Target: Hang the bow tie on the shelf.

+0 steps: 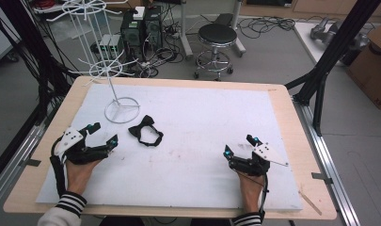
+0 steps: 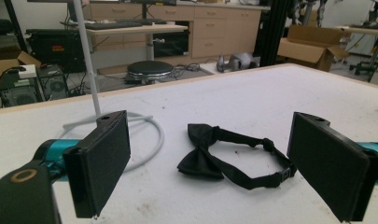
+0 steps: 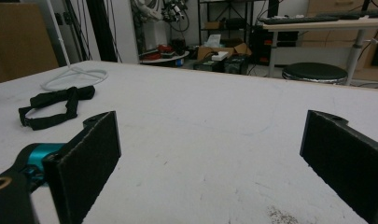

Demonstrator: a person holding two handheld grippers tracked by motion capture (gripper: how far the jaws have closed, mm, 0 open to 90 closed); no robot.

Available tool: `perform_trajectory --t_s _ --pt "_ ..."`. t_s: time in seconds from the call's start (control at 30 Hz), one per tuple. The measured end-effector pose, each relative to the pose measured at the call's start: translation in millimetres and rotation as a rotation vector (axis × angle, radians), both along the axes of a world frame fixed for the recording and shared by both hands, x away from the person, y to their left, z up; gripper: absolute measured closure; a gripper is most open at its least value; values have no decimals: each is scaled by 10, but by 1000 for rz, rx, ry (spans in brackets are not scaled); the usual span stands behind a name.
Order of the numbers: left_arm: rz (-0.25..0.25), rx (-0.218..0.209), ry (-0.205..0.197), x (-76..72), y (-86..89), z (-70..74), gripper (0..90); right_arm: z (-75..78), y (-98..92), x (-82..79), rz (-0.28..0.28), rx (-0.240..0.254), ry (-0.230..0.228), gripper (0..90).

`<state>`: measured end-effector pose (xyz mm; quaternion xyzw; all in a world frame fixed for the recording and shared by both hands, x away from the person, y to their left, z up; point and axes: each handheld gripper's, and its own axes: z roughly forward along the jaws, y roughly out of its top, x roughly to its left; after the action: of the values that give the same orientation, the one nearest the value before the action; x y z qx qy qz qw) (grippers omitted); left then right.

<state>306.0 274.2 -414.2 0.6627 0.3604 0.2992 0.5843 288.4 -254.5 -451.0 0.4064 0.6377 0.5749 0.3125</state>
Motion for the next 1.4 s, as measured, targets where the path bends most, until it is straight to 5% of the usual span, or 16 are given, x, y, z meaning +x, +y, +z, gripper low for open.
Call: perform_trajectory --t_s 0.17,0.23,0.43,0.67,1.1,1.4 --pt "-21 38 42 76 -74 153 137 -2 -2 -3 1 6 4 41" --pt "-35 104 44 127 -159 256 144 -1 -2 -2 0 8 3 41" --pt "-52 183 85 274 -305 401 145 -1 -4 -4 -1 7 0 41" --pt "-79 235 163 477 -411 485 154 -4 -8 -10 -2 15 1 41" --pt "-102 289 290 748 -492 457 180 -5 -14 -16 -1 21 -2 41" --pt "-81 341 300 818 -603 381 197 -8 -17 -18 -1 26 -9 41"
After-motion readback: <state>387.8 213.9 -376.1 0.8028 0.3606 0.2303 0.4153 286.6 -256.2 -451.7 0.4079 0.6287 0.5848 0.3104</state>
